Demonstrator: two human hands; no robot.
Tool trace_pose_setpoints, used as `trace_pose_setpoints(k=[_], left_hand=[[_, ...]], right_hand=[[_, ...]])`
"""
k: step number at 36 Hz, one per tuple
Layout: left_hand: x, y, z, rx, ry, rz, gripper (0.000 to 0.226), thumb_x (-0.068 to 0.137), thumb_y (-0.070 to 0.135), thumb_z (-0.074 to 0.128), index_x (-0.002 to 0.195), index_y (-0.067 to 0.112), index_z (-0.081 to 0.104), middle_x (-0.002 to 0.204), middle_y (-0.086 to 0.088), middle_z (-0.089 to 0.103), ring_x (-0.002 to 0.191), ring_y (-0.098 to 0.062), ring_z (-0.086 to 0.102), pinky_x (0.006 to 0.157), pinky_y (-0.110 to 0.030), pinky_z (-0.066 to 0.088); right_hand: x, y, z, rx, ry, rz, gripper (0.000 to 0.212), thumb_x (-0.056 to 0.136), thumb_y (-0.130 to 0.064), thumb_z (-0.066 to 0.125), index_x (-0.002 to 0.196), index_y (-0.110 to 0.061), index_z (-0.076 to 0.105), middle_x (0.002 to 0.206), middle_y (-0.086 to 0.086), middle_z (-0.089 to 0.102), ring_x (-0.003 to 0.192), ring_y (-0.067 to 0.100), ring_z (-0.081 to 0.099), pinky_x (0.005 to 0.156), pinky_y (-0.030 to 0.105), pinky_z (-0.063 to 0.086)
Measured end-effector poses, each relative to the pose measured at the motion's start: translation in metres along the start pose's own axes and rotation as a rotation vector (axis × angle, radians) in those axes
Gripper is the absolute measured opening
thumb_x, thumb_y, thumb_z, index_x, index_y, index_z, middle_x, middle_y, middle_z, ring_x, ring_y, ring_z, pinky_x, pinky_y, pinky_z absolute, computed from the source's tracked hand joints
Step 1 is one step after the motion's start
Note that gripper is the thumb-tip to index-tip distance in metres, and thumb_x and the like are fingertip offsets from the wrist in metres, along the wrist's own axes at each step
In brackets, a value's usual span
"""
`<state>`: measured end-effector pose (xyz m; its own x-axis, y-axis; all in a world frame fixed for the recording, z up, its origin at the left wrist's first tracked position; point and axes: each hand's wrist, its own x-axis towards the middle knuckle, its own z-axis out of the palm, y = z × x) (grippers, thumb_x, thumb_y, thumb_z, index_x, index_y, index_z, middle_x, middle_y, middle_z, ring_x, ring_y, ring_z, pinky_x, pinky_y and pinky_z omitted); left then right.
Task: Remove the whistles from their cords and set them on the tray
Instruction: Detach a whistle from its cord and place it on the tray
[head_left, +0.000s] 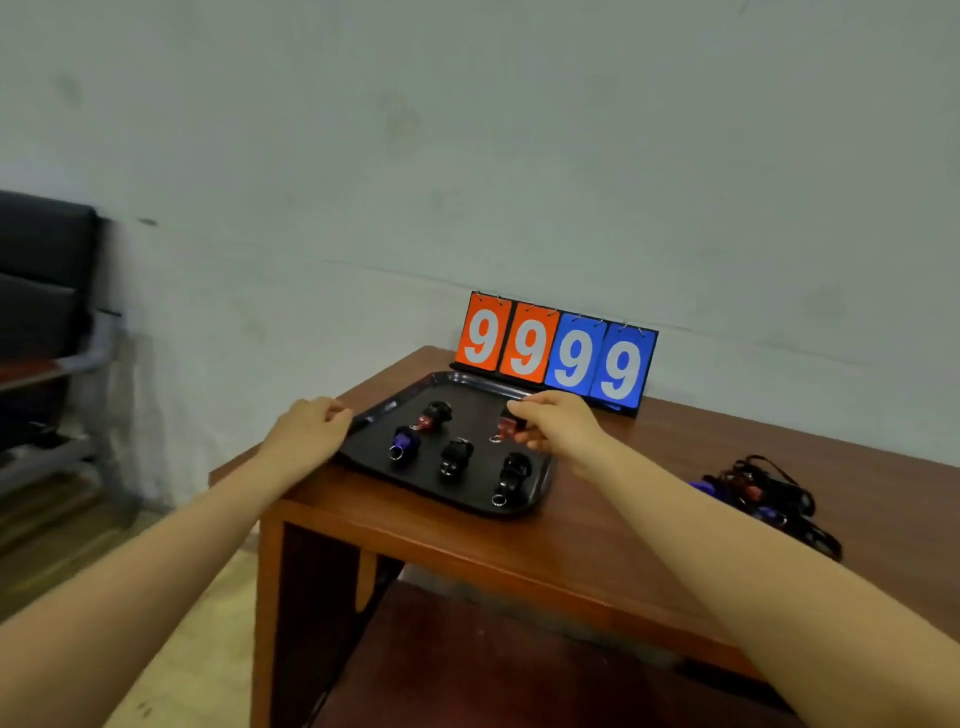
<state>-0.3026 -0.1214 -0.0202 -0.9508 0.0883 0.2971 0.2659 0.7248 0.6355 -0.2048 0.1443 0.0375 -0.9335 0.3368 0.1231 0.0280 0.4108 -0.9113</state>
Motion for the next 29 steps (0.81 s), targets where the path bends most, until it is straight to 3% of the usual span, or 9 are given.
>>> trace_pose_setpoints(k=[2, 5, 9, 14, 21, 24, 27, 29], left_hand=[[0.001, -0.008, 0.003, -0.022, -0.006, 0.015, 0.032, 0.099, 0.028, 0.042, 0.112, 0.013, 0.066, 0.109, -0.007, 0.065, 0.101, -0.025, 0.058, 0.080, -0.033, 0.043], [0.006, -0.010, 0.006, -0.056, -0.035, 0.019, 0.033, 0.096, 0.026, 0.039, 0.078, 0.013, 0.065, 0.084, -0.009, 0.066, 0.083, -0.028, 0.061, 0.066, -0.033, 0.043], [0.013, -0.014, 0.011, -0.011, -0.038, 0.012, 0.029, 0.087, 0.023, 0.040, 0.067, 0.015, 0.060, 0.080, -0.016, 0.064, 0.065, -0.024, 0.052, 0.057, -0.032, 0.037], [0.018, -0.019, 0.013, -0.008, -0.019, -0.007, 0.017, 0.085, 0.024, 0.043, 0.071, 0.029, 0.052, 0.075, 0.006, 0.049, 0.068, -0.016, 0.044, 0.059, -0.032, 0.038], [0.021, -0.021, 0.016, -0.014, -0.006, -0.017, 0.015, 0.084, 0.022, 0.044, 0.072, 0.028, 0.050, 0.074, 0.005, 0.047, 0.068, -0.017, 0.042, 0.059, -0.033, 0.036], [0.021, -0.022, 0.016, -0.015, -0.010, -0.009, 0.015, 0.085, 0.022, 0.044, 0.073, 0.028, 0.050, 0.075, 0.005, 0.048, 0.068, -0.017, 0.042, 0.059, -0.032, 0.037], [0.020, -0.022, 0.015, -0.003, -0.007, -0.005, 0.015, 0.087, 0.023, 0.044, 0.074, 0.027, 0.049, 0.076, 0.004, 0.049, 0.069, -0.017, 0.043, 0.060, -0.033, 0.039], [0.017, -0.019, 0.014, 0.003, -0.007, -0.001, 0.015, 0.089, 0.024, 0.045, 0.076, 0.027, 0.052, 0.078, 0.002, 0.052, 0.070, -0.017, 0.046, 0.062, -0.035, 0.043]], right_hand=[[0.009, -0.005, 0.010, -0.028, -0.005, -0.018, 0.026, 0.091, -0.022, 0.064, 0.113, -0.009, 0.061, 0.089, 0.004, 0.069, 0.069, 0.010, 0.064, 0.056, 0.017, 0.050], [0.028, -0.007, 0.023, -0.107, 0.000, -0.041, 0.029, 0.091, -0.024, 0.065, 0.115, -0.007, 0.062, 0.095, 0.007, 0.070, 0.069, 0.010, 0.064, 0.057, 0.018, 0.051], [0.048, -0.004, 0.032, -0.256, -0.018, -0.018, 0.025, 0.091, -0.027, 0.065, 0.107, -0.008, 0.065, 0.096, 0.008, 0.070, 0.068, 0.011, 0.064, 0.056, 0.020, 0.049], [0.068, 0.001, 0.045, -0.394, -0.107, 0.065, 0.024, 0.091, -0.027, 0.064, 0.104, -0.007, 0.065, 0.098, 0.010, 0.069, 0.067, 0.015, 0.064, 0.059, 0.023, 0.052], [0.074, 0.010, 0.050, -0.344, -0.087, 0.067, 0.015, 0.090, -0.026, 0.066, 0.097, -0.013, 0.066, 0.102, 0.008, 0.067, 0.078, 0.016, 0.061, 0.065, 0.026, 0.053], [0.071, 0.012, 0.050, -0.431, -0.095, 0.032, 0.023, 0.093, -0.034, 0.061, 0.100, -0.013, 0.066, 0.094, 0.003, 0.061, 0.083, 0.016, 0.058, 0.069, 0.027, 0.051], [0.066, 0.012, 0.043, -0.575, -0.091, -0.044, 0.035, 0.097, -0.040, 0.051, 0.099, -0.008, 0.066, 0.081, 0.004, 0.059, 0.076, 0.017, 0.056, 0.071, 0.031, 0.049], [0.061, 0.011, 0.033, -0.611, -0.046, -0.104, 0.037, 0.098, -0.039, 0.048, 0.100, -0.006, 0.065, 0.085, 0.007, 0.061, 0.080, 0.020, 0.058, 0.077, 0.034, 0.049]])
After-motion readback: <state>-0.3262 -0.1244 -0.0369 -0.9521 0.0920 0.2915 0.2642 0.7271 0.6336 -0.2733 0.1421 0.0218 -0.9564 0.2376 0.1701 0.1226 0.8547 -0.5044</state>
